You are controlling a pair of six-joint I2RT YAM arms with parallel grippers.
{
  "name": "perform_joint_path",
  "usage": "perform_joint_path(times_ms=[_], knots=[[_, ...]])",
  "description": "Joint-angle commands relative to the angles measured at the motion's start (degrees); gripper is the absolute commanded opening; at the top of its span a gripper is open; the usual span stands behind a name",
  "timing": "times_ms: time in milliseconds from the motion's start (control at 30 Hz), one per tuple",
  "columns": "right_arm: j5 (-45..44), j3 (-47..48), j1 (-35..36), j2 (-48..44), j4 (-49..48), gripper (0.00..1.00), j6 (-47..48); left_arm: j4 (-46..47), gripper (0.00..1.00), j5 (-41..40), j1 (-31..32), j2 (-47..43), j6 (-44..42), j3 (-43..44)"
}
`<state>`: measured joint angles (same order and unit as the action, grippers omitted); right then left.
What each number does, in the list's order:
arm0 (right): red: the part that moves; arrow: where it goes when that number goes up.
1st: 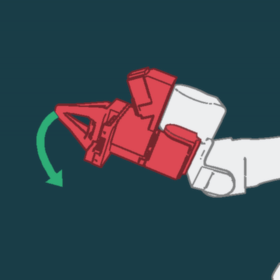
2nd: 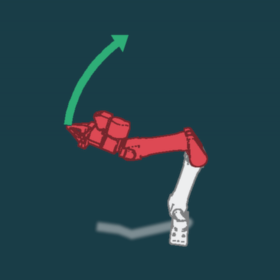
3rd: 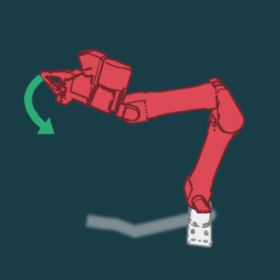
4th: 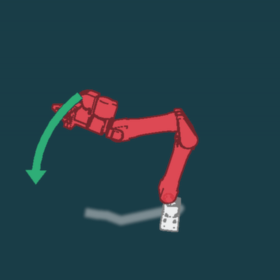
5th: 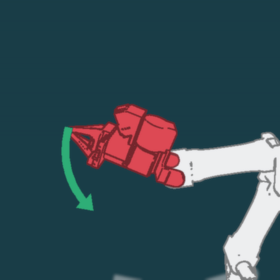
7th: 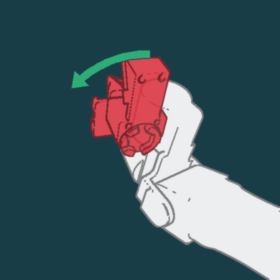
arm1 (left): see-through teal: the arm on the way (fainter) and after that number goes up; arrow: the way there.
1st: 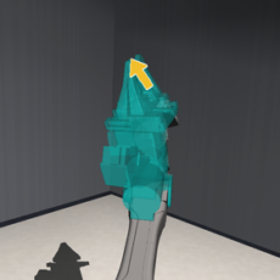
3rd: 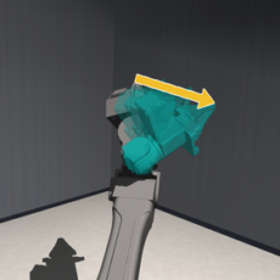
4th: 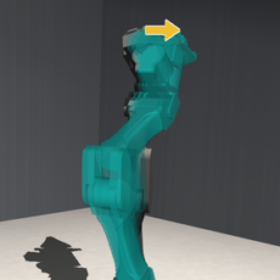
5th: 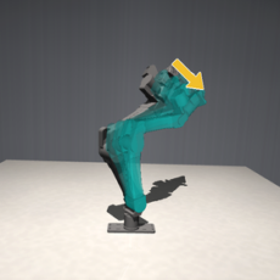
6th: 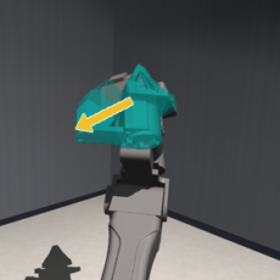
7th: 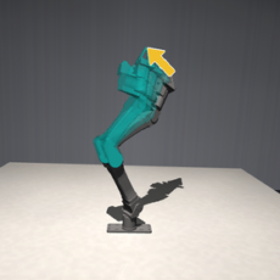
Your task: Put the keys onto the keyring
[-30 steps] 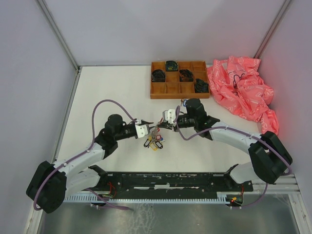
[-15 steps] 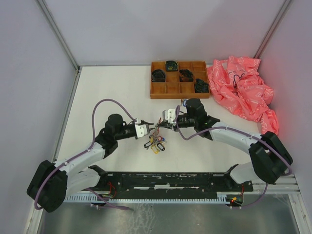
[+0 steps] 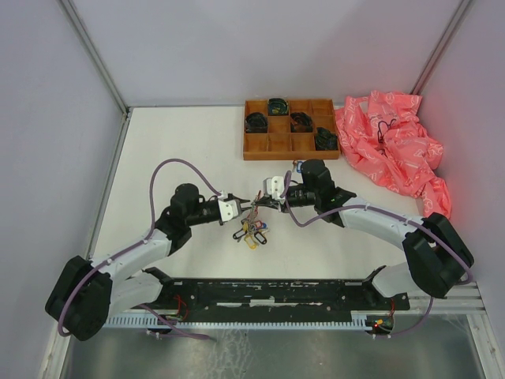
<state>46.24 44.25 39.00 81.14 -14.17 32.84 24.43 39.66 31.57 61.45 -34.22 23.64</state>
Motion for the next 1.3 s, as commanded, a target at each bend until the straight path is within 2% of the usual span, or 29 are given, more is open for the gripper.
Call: perform_joint_path(times_ms=[0, 933, 1033, 1133, 1167, 1267], knots=[[1.4, 1.4, 0.3, -1.2, -3.1, 0.01, -0.3, 4.0, 0.28, 2.1, -0.4, 0.4, 2.7, 0.6], [5.4, 3.9, 0.4, 0.2, 2.5, 0.01, 1.6, 4.6, 0.17, 5.0, -0.3, 3.0, 3.5, 2.8], [5.1, 4.2, 0.5, 0.3, 3.4, 0.01, 2.2, 4.6, 0.14, 5.2, -0.3, 2.8, 3.5, 2.9], [4.8, 4.3, 0.5, 0.3, 4.1, 0.01, 2.6, 4.5, 0.07, 5.3, -0.4, 2.6, 3.3, 2.9], [4.3, 4.4, 0.5, 0.2, 4.5, 0.03, 2.7, 4.2, 0.04, 5.1, -0.3, 2.4, 3.1, 2.9], [2.0, 4.3, 0.6, -0.3, 5.1, 0.12, 2.4, 3.4, 0.03, 3.6, -0.4, 1.8, 2.3, 2.7]])
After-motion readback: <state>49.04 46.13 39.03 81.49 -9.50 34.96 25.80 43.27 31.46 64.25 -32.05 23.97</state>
